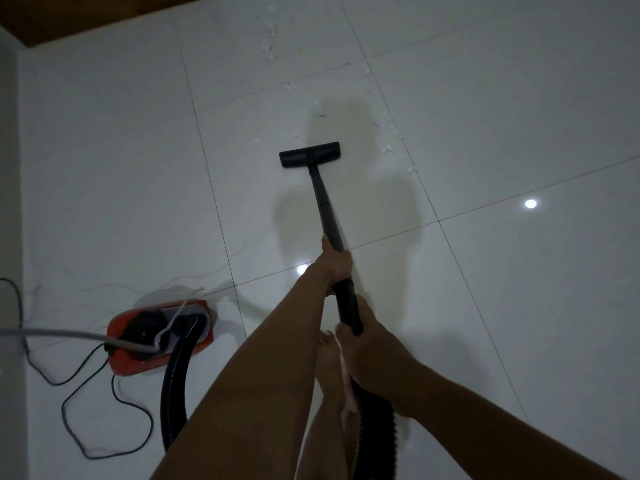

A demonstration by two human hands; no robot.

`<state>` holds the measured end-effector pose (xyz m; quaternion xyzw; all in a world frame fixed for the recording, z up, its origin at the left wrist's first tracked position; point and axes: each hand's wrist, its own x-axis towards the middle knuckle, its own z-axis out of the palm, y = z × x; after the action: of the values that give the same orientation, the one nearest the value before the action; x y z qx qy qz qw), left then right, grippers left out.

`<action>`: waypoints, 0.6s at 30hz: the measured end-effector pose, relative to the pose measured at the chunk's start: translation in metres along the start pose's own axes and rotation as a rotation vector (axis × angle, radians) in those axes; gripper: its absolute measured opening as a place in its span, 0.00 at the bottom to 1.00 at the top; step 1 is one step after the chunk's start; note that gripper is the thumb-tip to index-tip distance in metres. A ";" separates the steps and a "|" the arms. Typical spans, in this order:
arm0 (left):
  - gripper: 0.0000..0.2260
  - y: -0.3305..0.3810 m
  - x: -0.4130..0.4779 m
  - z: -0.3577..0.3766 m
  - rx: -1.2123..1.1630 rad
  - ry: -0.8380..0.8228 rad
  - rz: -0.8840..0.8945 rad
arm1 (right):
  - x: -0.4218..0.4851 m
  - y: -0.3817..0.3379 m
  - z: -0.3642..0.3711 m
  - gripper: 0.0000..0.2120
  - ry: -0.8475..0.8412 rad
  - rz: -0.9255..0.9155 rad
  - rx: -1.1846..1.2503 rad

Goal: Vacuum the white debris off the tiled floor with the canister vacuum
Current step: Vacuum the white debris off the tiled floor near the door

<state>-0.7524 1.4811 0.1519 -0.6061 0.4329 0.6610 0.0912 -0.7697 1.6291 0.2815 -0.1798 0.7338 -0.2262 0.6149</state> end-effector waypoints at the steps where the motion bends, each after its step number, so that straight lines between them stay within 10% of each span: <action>1: 0.32 0.004 0.004 -0.001 -0.003 0.001 -0.001 | 0.003 -0.004 -0.002 0.27 0.002 0.005 -0.004; 18: 0.33 0.078 0.060 -0.035 -0.005 0.032 0.000 | 0.072 -0.068 -0.026 0.26 -0.036 0.008 0.008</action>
<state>-0.7923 1.3855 0.1385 -0.6171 0.4324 0.6522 0.0827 -0.8091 1.5365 0.2635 -0.1782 0.7223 -0.2233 0.6299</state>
